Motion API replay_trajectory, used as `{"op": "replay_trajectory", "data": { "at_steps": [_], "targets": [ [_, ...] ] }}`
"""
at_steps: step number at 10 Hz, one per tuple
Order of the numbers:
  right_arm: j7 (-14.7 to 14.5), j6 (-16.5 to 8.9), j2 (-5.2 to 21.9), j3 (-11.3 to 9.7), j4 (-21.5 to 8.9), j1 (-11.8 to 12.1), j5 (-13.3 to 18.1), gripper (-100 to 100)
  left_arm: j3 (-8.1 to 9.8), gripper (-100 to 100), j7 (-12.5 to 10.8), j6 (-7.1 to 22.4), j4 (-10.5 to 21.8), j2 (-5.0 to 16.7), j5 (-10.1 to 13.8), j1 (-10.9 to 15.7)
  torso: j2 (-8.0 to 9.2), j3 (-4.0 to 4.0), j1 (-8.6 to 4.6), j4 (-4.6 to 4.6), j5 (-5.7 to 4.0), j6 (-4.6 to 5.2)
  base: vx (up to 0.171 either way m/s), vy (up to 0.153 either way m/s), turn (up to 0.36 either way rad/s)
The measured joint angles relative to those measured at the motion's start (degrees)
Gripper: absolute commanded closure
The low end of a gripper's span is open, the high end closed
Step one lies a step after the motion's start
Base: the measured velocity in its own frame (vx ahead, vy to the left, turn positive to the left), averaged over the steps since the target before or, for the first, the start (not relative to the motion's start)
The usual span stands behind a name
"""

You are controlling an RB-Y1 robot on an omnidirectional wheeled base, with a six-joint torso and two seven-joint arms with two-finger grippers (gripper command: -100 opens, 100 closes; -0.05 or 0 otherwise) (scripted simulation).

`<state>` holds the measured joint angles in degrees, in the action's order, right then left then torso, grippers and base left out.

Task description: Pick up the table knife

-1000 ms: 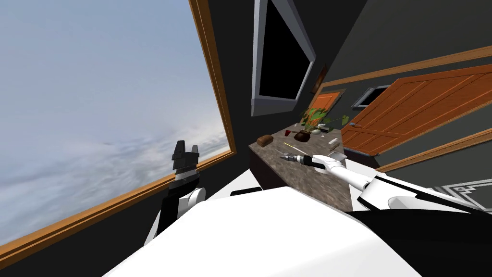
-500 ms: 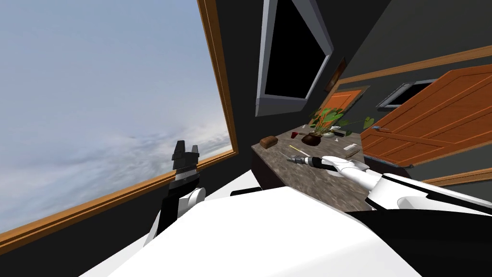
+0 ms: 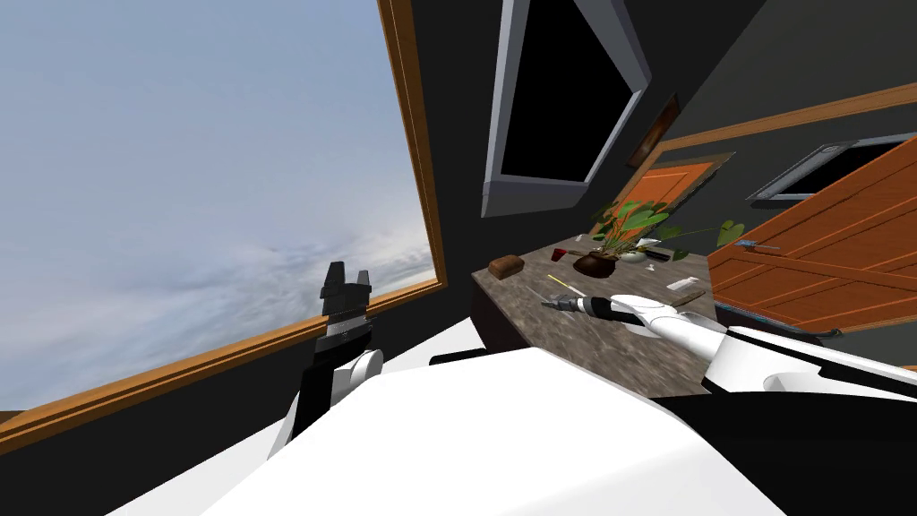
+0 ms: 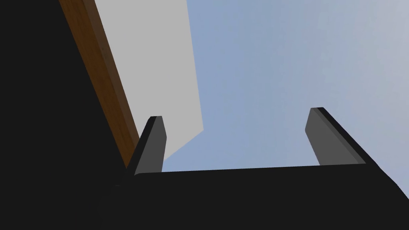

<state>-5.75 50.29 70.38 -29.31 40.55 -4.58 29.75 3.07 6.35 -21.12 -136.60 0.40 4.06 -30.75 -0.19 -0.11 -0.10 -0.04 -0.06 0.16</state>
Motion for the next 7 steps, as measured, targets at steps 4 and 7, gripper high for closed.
{"op": "replay_trajectory", "data": {
  "at_steps": [4, 7],
  "targets": [
    [0.0, -0.2, -0.8, -0.2, -1.7, -0.6, 0.2, -100, -0.01, 0, 0.0, 0.0, 0.0, 0.0, 0.0, 0.0, 0.05, 0.03, 0.23, 0.01, 0.05, -0.05, -0.004, 0.022, 0.07],
    [0.1, -1.6, -2.5, -0.3, -3.5, -1.5, 0.4, 100, 0.0, 0, 0.0, 0.0, 0.0, 0.0, 0.0, 0.0, 0.05, 0.03, 0.16, 0.02, 0.06, 0.0, -0.002, 0.014, 0.039]
  ]
}}
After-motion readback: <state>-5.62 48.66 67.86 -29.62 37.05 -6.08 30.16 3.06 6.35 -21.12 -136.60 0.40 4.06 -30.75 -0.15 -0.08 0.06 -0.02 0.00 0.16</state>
